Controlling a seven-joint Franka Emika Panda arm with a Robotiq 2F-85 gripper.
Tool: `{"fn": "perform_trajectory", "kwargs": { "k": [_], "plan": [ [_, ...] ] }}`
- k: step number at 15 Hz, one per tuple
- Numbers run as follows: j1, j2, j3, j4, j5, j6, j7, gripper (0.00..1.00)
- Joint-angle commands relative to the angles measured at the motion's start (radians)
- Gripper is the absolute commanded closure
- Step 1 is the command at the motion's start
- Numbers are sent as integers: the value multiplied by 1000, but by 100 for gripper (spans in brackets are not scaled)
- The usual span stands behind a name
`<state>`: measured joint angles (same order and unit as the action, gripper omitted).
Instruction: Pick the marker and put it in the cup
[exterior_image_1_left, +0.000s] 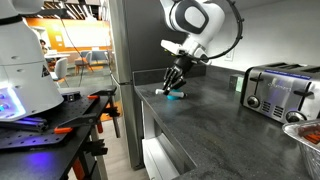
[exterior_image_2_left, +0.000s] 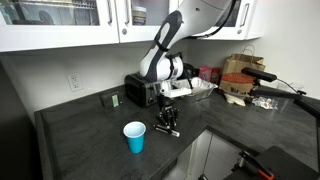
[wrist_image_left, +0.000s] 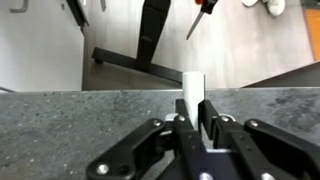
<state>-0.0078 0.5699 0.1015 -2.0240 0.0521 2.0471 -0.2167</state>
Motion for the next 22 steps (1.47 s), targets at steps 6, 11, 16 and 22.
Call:
{"fn": "perform_trajectory", "kwargs": {
  "k": [6, 11, 16, 22],
  "plan": [
    [-105, -47, 8, 88, 330, -362, -66, 95],
    [-109, -35, 6, 130, 432, -536, -101, 95],
    [-100, 11, 3, 173, 531, -674, -95, 95],
    [-71, 140, -7, 275, 627, -669, -10, 95]
  ]
}}
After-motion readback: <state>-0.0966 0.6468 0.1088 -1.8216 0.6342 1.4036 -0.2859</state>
